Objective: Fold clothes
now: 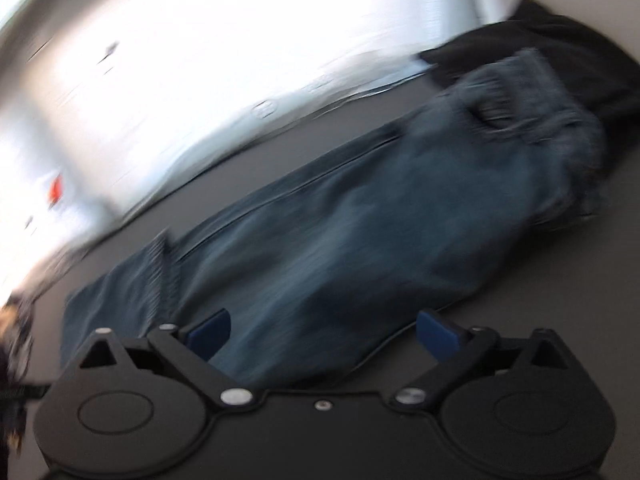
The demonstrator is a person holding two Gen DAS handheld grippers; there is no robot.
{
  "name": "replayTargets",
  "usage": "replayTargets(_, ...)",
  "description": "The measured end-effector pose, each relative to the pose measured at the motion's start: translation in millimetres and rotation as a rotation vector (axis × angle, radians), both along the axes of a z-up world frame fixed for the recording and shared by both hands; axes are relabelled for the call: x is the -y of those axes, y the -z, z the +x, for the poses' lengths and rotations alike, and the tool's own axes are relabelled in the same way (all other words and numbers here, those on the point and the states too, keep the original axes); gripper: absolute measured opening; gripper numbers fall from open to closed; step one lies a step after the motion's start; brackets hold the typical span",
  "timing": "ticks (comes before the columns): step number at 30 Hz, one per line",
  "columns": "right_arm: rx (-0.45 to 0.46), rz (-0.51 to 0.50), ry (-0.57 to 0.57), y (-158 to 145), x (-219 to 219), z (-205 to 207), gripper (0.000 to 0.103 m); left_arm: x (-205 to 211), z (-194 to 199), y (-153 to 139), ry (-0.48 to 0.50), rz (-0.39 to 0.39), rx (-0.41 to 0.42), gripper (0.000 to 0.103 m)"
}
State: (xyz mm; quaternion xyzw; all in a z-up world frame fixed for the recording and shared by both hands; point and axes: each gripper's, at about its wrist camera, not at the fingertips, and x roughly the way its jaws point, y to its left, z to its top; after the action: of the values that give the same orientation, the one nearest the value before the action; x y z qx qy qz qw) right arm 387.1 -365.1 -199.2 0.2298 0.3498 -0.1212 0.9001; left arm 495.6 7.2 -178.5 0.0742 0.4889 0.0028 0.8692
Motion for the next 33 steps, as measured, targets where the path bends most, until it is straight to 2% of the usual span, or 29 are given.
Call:
replayTargets(4,-0.039,-0.024,0.202,16,49,2,0.102,25,20,4,0.073,0.046,-0.008,0.103)
replayTargets(7,-0.065,0.046,0.350,33,91,-3,0.102,43,31,14,0.124,0.071,-0.034,0.103)
replayTargets(9,-0.052,0.116,0.413,41,115,-7,0.102,55,35,27,0.156,0.126,-0.067,0.103)
replayTargets(11,-0.002,0.158,0.424,44,132,-10,0.102,67,33,40,0.176,0.197,-0.079,0.103)
replayTargets(14,0.018,0.142,0.388,46,146,-1,0.099,77,26,41,0.160,0.244,-0.039,0.103)
replayTargets(17,0.031,0.126,0.392,47,153,10,0.095,81,23,42,0.137,0.263,-0.028,0.103)
replayTargets(21,0.062,0.190,0.498,49,164,20,0.094,83,18,43,0.125,0.279,-0.009,0.103)
replayTargets(22,0.071,0.215,0.527,50,167,18,0.091,85,17,43,0.129,0.288,-0.002,0.103)
replayTargets(23,0.081,0.241,0.556,50,171,16,0.081,86,16,43,0.129,0.294,0.002,0.103)
replayTargets(24,0.103,0.286,0.565,52,175,15,0.059,87,15,44,0.125,0.296,0.003,0.103)
replayTargets(26,0.177,0.442,0.586,61,184,6,0.044,85,16,42,0.109,0.286,-0.001,0.103)
replayTargets(27,0.192,0.459,0.586,63,185,3,0.037,83,17,42,0.097,0.272,-0.006,0.103)
replayTargets(28,0.208,0.474,0.586,64,185,1,0.036,81,18,41,0.085,0.256,-0.011,0.103)
replayTargets(30,0.219,0.422,0.540,58,182,1,0.027,75,23,41,0.068,0.214,-0.023,0.103)
replayTargets(33,0.280,0.466,0.504,51,180,-5,0.025,65,25,41,0.052,0.155,-0.032,0.103)
